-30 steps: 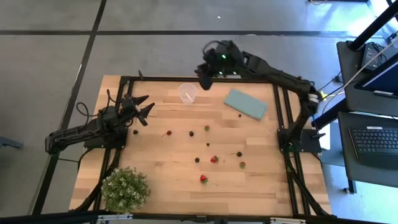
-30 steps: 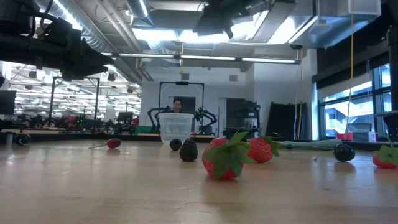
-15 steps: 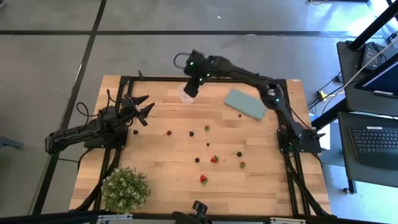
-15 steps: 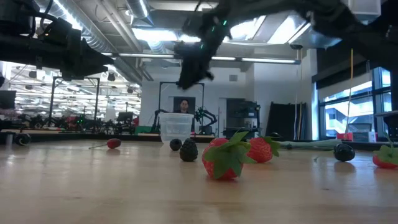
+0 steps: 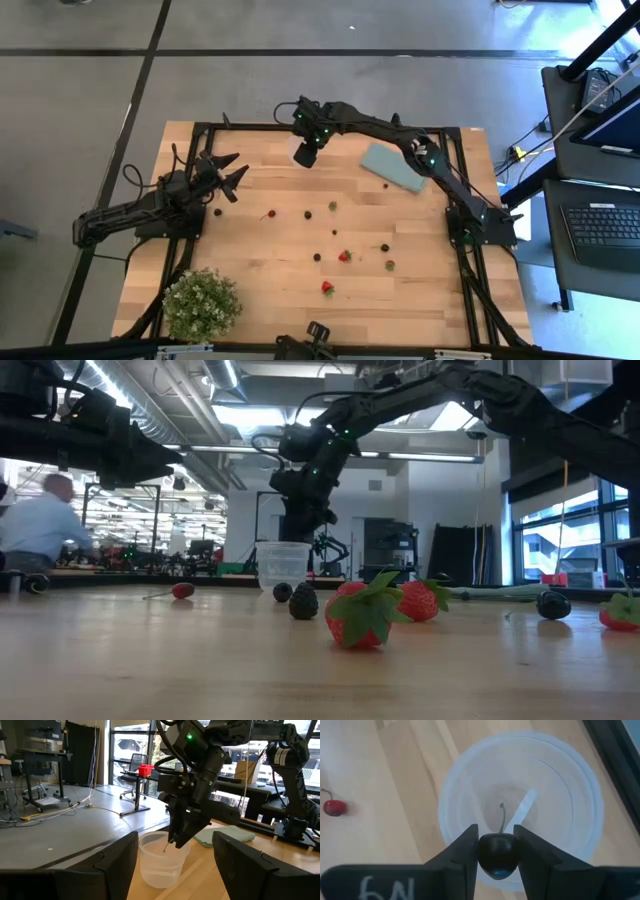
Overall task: Pick and placing Produce into tupperware
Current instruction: Put the top black cherry into the container
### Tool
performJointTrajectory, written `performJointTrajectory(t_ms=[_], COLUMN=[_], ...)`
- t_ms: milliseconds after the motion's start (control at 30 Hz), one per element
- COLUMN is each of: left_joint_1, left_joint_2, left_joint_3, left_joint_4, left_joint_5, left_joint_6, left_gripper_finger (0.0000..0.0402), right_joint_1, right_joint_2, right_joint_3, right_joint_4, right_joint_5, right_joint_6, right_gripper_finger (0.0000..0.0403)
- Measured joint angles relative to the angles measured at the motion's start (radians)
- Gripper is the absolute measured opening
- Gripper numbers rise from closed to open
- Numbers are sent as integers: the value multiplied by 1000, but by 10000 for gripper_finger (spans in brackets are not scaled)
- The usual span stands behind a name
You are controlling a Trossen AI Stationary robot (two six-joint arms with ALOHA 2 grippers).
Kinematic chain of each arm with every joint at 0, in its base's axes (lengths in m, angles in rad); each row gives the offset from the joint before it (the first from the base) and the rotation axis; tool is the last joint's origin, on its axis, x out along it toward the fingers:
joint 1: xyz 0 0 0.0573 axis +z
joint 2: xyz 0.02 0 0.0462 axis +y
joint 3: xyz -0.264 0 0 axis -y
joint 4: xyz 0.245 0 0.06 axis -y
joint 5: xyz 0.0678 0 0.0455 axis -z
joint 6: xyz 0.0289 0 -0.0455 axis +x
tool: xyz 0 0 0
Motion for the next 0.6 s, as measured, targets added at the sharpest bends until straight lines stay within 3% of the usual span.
performJointTrajectory(t_ms=[600], left_joint_1=[0], left_joint_2=[0], left_joint_3=[0], left_joint_4=[0], left_joint_5=[0], left_joint_6=[0], left_gripper_finger=[247], right_joint_1=[0], right_joint_2=[0], right_joint_3=[0], right_joint_4=[48], right_joint_5=[42], right_joint_6=[-19], right_gripper_finger=[134])
